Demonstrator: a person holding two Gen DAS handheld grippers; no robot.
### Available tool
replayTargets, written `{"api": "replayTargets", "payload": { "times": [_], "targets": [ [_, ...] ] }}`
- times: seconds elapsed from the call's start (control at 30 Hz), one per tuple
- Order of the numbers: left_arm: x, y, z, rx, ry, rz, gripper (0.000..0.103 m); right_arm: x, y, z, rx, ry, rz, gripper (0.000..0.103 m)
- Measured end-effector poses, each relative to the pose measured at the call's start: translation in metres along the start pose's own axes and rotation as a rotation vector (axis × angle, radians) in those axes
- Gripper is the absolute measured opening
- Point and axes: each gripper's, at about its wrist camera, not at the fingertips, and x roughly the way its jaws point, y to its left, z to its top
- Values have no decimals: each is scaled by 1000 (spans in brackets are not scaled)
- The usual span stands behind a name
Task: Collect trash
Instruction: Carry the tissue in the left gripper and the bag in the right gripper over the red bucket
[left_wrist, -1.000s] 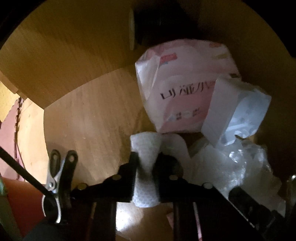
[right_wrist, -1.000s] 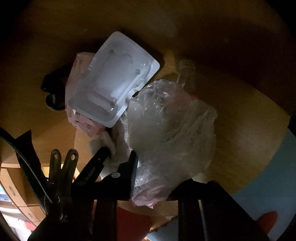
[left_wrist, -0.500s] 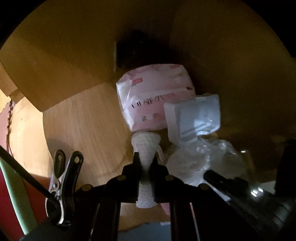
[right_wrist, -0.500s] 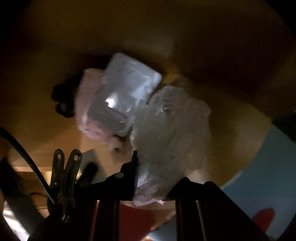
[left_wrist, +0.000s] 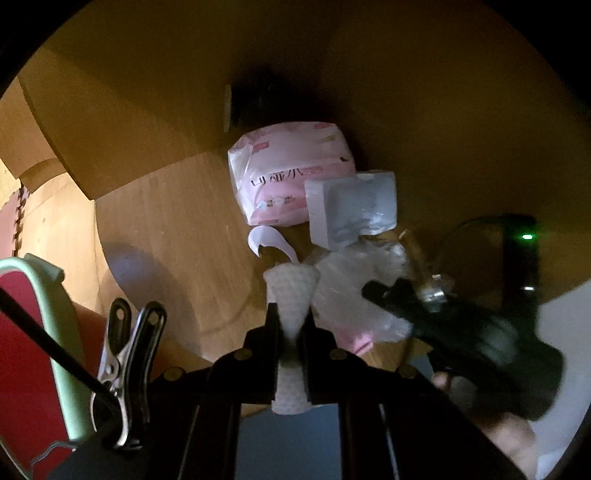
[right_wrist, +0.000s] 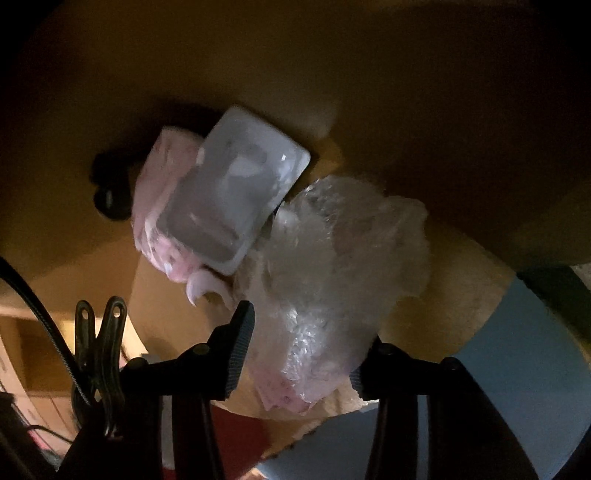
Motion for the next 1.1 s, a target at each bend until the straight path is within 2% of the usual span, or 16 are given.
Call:
{"api": "replayTargets", "payload": {
  "times": [0.03, 0.07, 0.17, 0.23, 0.37, 0.47, 0.67, 0.9, 1.1],
  "targets": [
    [-5, 0, -2, 1, -4, -5, 10, 0, 0, -1, -6, 7, 0, 23],
    [-10, 0, -4, 1, -8, -8, 10, 0, 1, -3, -11, 16, 0, 19],
    [-22, 1, -9, 2, -22, -3, 10, -6, -5, 0, -24, 6, 34, 13],
    [-30, 2, -13, -6, -25, -11, 10, -19, -4, -1, -24, -6, 88, 11],
    [-51, 9, -24, -12, -38, -18, 10, -38, -8, -5, 17, 16, 199, 9],
    [-70, 17, -31, -29, -55, -23, 10, -46, -12, -12, 40, 38, 229, 9],
    [-112, 32, -45, -45, -102, -18, 10, -55, 0, -27, 33, 35, 256, 9],
    [-148, 59, -63, -104, -132, -16, 10, -86, 17, -46, -59, 23, 286, 9],
    [-174, 97, -78, -161, -159, 34, 10, -104, 31, -72, -126, 69, 265, 9]
  ]
}}
